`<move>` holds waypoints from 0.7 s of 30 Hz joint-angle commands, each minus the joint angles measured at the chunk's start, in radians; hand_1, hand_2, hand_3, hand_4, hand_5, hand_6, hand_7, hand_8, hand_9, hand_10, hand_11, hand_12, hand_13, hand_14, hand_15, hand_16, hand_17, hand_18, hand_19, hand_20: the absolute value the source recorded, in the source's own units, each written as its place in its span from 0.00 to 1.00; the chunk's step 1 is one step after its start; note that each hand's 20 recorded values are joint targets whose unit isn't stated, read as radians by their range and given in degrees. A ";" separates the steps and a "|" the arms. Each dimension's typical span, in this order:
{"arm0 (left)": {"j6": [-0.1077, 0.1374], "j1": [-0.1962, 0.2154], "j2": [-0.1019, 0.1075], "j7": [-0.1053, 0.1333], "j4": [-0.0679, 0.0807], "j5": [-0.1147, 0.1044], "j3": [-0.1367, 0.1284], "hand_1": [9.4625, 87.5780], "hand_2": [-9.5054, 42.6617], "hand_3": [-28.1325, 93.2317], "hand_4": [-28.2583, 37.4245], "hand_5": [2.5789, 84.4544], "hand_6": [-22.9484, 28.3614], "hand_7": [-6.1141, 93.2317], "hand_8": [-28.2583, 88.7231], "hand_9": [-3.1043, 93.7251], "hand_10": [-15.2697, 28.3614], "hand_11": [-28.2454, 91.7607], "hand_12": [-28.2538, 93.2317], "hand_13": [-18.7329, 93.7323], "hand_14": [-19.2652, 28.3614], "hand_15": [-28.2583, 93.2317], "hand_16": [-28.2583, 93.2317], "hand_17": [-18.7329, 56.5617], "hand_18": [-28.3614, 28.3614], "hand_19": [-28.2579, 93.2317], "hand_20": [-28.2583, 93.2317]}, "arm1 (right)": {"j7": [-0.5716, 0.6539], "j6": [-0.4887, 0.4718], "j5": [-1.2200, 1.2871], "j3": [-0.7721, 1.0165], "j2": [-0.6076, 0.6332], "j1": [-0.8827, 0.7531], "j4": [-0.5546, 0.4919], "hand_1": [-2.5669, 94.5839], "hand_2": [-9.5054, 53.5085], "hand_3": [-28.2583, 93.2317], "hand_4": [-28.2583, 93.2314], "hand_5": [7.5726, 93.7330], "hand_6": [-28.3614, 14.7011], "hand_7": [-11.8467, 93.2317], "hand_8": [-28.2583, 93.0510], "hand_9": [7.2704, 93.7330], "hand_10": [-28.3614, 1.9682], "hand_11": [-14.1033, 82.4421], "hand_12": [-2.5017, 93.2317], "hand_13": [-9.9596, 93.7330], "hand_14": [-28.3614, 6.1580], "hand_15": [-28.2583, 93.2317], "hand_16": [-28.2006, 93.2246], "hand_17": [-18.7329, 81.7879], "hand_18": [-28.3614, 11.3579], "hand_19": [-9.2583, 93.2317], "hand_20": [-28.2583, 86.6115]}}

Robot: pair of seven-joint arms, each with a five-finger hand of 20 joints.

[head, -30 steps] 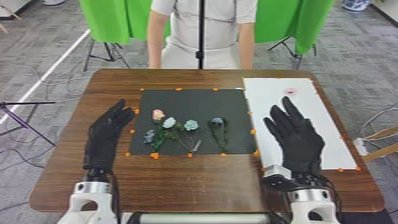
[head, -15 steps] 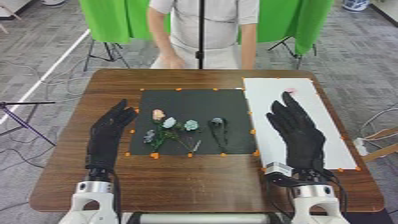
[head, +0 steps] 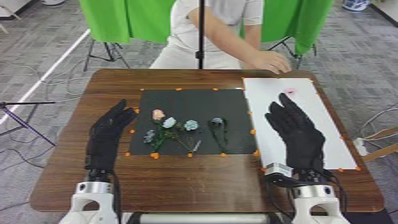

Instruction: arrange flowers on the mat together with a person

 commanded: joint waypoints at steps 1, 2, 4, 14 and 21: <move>-0.001 0.017 -0.009 -0.003 0.004 -0.008 -0.003 0.21 0.04 0.78 0.15 0.50 0.52 0.13 0.19 0.47 0.63 0.35 0.37 0.49 0.72 0.32 0.26 0.35 0.65 0.25 0.39 | 0.004 -0.012 -0.004 0.001 -0.005 -0.012 -0.004 0.08 0.23 0.88 0.06 0.33 0.63 0.22 0.15 0.37 0.45 0.18 0.12 0.37 0.52 0.31 0.30 0.34 0.41 0.11 0.45; 0.001 0.016 -0.008 -0.003 0.005 -0.009 -0.002 0.21 0.04 0.78 0.15 0.50 0.52 0.13 0.20 0.47 0.63 0.35 0.37 0.49 0.72 0.32 0.26 0.35 0.65 0.25 0.39 | 0.006 -0.009 -0.004 0.000 -0.005 -0.010 -0.003 0.08 0.23 0.88 0.06 0.34 0.63 0.22 0.15 0.37 0.45 0.19 0.12 0.37 0.52 0.31 0.30 0.34 0.41 0.11 0.45; 0.004 0.017 -0.007 -0.003 0.004 -0.011 -0.002 0.21 0.04 0.78 0.15 0.50 0.52 0.13 0.19 0.47 0.63 0.35 0.37 0.49 0.72 0.32 0.26 0.35 0.65 0.25 0.39 | 0.008 -0.008 -0.002 0.001 -0.004 -0.012 -0.004 0.08 0.23 0.88 0.06 0.34 0.63 0.22 0.15 0.37 0.45 0.19 0.12 0.37 0.52 0.31 0.30 0.34 0.41 0.11 0.45; 0.001 0.017 -0.007 -0.004 0.003 -0.017 -0.005 0.21 0.04 0.79 0.15 0.50 0.52 0.13 0.19 0.47 0.63 0.35 0.37 0.49 0.72 0.32 0.26 0.35 0.65 0.25 0.39 | 0.010 -0.011 -0.005 0.002 -0.005 -0.013 -0.006 0.08 0.24 0.88 0.07 0.36 0.62 0.22 0.15 0.38 0.46 0.19 0.12 0.39 0.50 0.32 0.31 0.35 0.41 0.12 0.46; -0.002 0.015 -0.009 -0.006 0.005 -0.018 -0.006 0.21 0.04 0.79 0.15 0.50 0.52 0.13 0.19 0.47 0.63 0.35 0.37 0.49 0.72 0.32 0.26 0.35 0.65 0.25 0.39 | 0.014 -0.013 -0.005 0.002 -0.004 -0.016 -0.007 0.08 0.24 0.88 0.07 0.37 0.62 0.22 0.15 0.39 0.46 0.19 0.12 0.40 0.47 0.33 0.31 0.35 0.40 0.12 0.46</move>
